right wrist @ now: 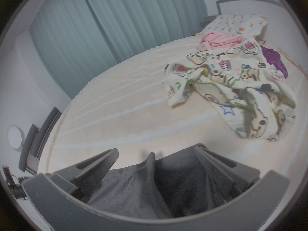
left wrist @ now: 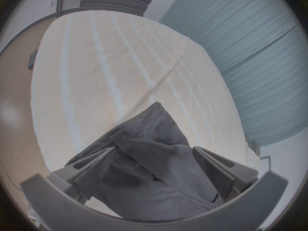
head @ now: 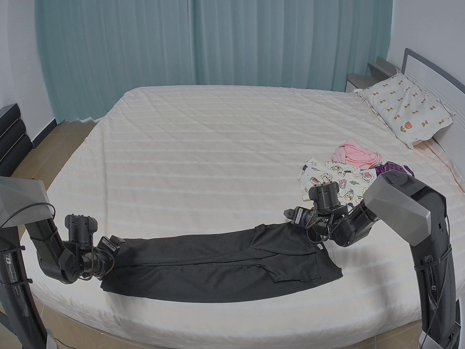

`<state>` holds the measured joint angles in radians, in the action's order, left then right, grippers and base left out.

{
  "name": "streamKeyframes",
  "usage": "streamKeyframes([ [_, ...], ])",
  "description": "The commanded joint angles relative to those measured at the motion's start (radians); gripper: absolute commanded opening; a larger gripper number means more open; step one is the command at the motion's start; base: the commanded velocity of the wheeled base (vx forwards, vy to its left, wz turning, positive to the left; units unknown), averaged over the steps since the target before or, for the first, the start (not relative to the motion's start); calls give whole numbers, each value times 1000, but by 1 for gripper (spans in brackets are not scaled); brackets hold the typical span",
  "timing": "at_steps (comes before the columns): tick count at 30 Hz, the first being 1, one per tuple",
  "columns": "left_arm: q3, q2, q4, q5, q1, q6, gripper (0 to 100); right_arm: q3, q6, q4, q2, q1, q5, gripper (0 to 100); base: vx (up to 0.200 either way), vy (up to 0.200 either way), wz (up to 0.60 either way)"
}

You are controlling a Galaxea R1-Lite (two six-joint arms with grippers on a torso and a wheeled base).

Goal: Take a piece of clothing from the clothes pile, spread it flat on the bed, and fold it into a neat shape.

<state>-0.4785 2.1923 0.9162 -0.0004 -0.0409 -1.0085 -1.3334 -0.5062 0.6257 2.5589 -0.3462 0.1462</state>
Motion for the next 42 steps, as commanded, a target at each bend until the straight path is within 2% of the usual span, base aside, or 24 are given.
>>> streamKeyframes([
  [1,12,0,24,-1,-1,-1,100,72,-57,-1,-101,18,1,100,0,0,0],
  [5,35,-2,64,0,-1,1,100,287,-164,3,-269,21,-13,100,0,0,0],
  [10,72,-8,125,0,-1,4,100,471,-304,9,-398,23,-20,100,0,0,0],
  [13,83,-25,133,2,-2,7,100,591,-342,68,-428,30,-33,100,0,0,0],
  [14,83,-25,133,2,-2,7,100,597,-342,74,-428,32,-34,100,0,0,0],
  [19,87,-144,102,-1,-19,41,100,786,-364,331,-401,81,-174,100,0,0,0],
  [20,84,-163,72,-1,-24,64,100,786,-364,331,-401,81,-174,100,0,0,0],
  [21,78,-171,50,-1,-25,82,100,816,-362,399,-364,82,-197,100,0,0,0],
  [27,32,-187,-72,-3,-34,205,100,849,-357,477,-307,62,-200,100,0,0,0],
  [28,23,-180,-85,-15,-36,257,100,849,-357,479,-307,58,-200,100,0,0,0],
  [29,23,-178,-85,-20,-37,269,100,850,-357,479,-307,58,-200,100,0,0,0],
  [31,17,-137,-79,-62,-48,372,100,853,-357,480,-307,56,-200,100,0,0,0],
  [33,-9,-105,-74,-90,-54,419,100,858,-357,480,-307,56,-203,100,0,0,0],
  [39,-75,-20,-76,-168,-51,469,100,858,-357,480,-307,56,-208,100,0,0,0],
  [42,-132,33,-76,-161,-53,488,100,859,-356,480,-306,56,-206,100,0,0,0],
])
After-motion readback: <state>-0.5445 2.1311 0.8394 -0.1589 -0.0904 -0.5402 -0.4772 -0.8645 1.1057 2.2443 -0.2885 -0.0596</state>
